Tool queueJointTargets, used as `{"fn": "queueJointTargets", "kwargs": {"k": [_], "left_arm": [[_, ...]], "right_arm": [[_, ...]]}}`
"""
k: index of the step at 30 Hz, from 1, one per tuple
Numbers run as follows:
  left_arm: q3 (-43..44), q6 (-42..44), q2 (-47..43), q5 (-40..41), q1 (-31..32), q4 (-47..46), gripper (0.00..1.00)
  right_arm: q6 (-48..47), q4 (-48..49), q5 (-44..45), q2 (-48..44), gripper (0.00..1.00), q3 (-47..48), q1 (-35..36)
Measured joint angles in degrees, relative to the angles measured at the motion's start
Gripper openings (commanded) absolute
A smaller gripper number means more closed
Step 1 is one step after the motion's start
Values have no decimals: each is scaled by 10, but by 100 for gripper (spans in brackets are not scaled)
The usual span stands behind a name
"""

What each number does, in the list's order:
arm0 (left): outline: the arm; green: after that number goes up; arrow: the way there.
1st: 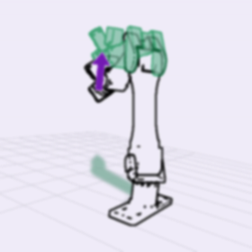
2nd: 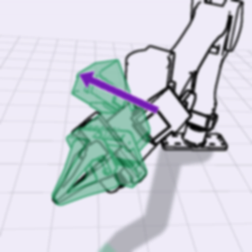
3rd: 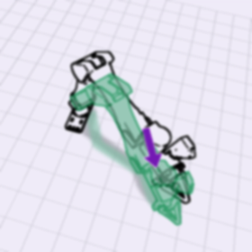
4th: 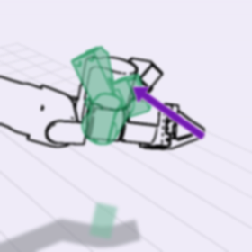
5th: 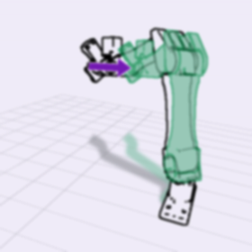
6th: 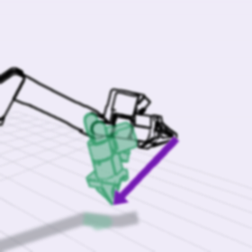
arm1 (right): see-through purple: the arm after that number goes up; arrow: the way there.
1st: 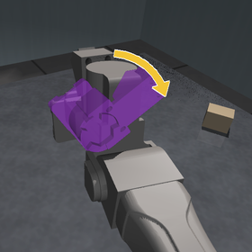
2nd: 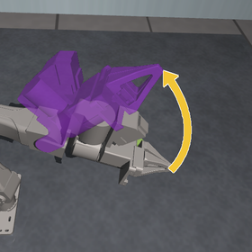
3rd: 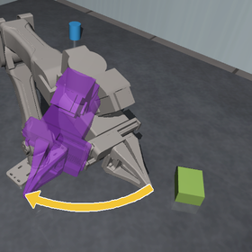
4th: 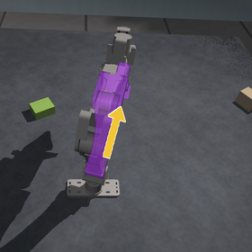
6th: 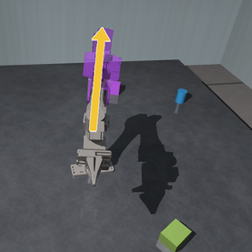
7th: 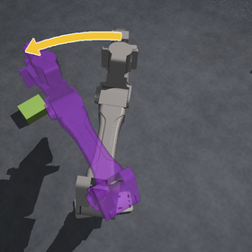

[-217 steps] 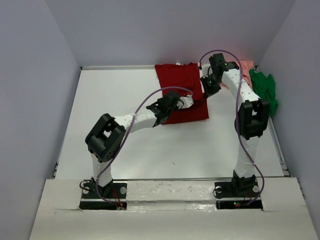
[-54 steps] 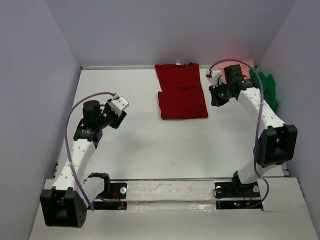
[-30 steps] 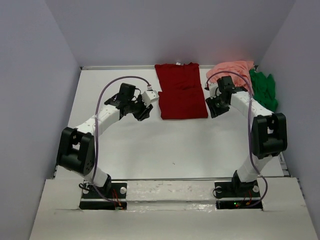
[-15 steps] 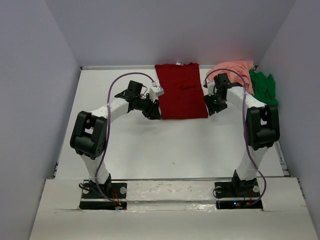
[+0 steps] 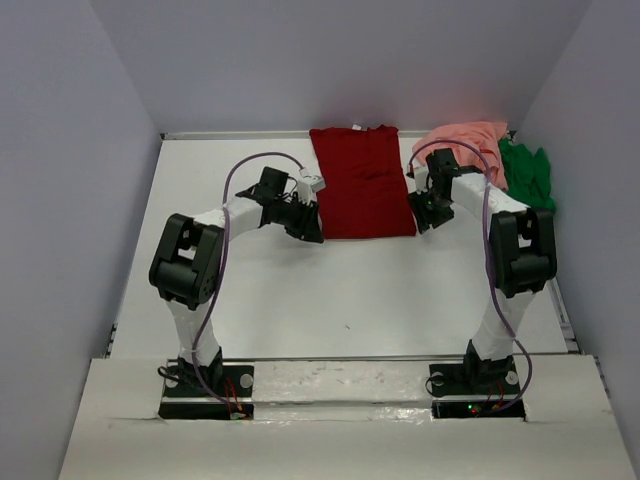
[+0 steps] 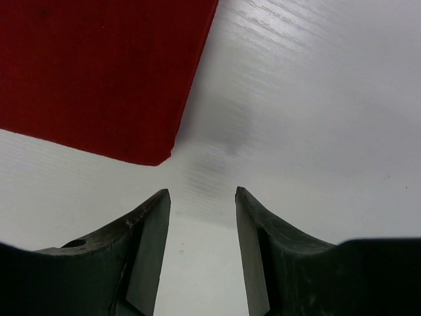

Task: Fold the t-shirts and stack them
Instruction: Grab one side of the 2/3 rectangular tshirt with both arms

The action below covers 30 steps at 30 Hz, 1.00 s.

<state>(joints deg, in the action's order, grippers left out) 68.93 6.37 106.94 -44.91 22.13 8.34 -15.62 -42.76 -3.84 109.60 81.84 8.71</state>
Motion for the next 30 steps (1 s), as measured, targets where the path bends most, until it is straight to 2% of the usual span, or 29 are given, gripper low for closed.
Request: {"fn": "queueJointTargets", "kwargs": {"k": [6,7,8,12,19,30], "left_arm": [[12,-22,47,36,0,1,37],[16,-24,57,38,0,2,34],[22,-25,66,41,0,3,28],[71,-26,101,44,0,26,15],[85,-24,87,33,6,27,0],[97,-21,41,20,68,35,0]], "right_arm": [[0,-2,4,5,50,2,0],[0,-2,4,5,49,2,0],[0,-2,4,5,48,2,0],[0,-2,5,5,47,2,0],[0,-3,5,8,45,6,0],[0,-3,5,19,42,14,0]]}}
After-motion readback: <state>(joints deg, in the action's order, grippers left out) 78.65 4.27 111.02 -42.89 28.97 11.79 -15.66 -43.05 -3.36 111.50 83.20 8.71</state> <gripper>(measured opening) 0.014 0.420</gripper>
